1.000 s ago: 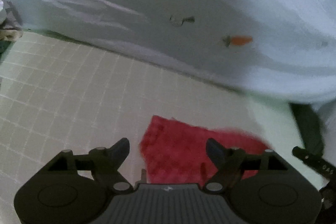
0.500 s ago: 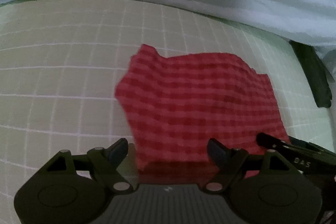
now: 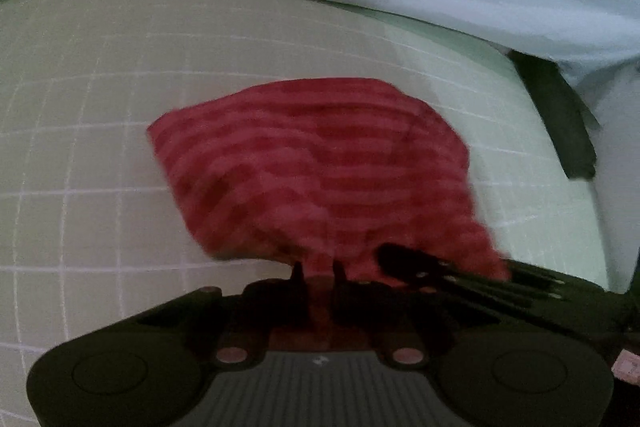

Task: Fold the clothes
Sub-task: 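Lift the folded shorts with both grippers and carry them toward the wall corner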

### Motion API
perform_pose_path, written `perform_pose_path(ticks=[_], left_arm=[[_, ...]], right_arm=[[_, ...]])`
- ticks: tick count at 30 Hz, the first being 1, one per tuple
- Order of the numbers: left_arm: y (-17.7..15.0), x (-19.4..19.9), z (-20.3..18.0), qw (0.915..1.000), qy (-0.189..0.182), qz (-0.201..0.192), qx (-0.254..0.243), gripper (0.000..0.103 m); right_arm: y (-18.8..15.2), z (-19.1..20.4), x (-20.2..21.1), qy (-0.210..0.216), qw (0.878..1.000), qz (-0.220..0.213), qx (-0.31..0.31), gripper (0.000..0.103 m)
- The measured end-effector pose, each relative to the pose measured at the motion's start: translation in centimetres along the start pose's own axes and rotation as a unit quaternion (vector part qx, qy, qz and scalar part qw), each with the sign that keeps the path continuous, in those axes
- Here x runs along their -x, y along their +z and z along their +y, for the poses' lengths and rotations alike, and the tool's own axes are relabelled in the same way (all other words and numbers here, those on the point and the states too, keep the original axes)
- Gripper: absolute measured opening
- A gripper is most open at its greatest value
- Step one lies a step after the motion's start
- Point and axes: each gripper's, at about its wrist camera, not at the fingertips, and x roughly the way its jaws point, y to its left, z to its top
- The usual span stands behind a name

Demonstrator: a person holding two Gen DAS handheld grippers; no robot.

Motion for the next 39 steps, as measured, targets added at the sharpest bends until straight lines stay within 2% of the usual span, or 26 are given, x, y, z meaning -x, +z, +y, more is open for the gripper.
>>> perform_pose_path(ticks=[3,7,15,20,28,33,39], left_arm=[[-0.1,0.4,-1.2,0.9998,-0.018,0.001,-0.008,0.009],[-0.5,1.6,-4.1,0.9985,-0.045,0.000,-0.031,0.009],[-2.4,3.1,-14.1,0.9887,-0.079,-0.015,-0.126,0.009],[-3.4,2.9,-20.9,0.9830,-0.090,-0.031,-0.157,0.009],[-2.1,0.4,-31.4,0.9791,-0.103,-0.075,-0.159,0.009],[0.7,-2.1,-37.6,0.9751,-0.111,-0.094,-0.167,0.009],[5.2,-4.8,-42.5,0.9726,-0.127,-0.103,-0.165,0.009]], right_arm=[[-0.3,-0.6,1.3,0.011,0.999,-0.007,-0.037,0.010],[-1.1,-2.7,4.8,0.024,0.996,-0.031,-0.085,0.010],[-3.6,-8.4,14.0,-0.019,0.987,-0.110,-0.113,0.009],[-3.6,-13.0,18.4,-0.033,0.983,-0.141,-0.117,0.009],[0.7,-22.9,23.0,-0.043,0.982,-0.170,-0.070,0.009],[4.3,-29.0,25.2,-0.052,0.979,-0.189,-0.059,0.009],[9.6,-33.8,25.8,-0.069,0.975,-0.208,-0.028,0.009]])
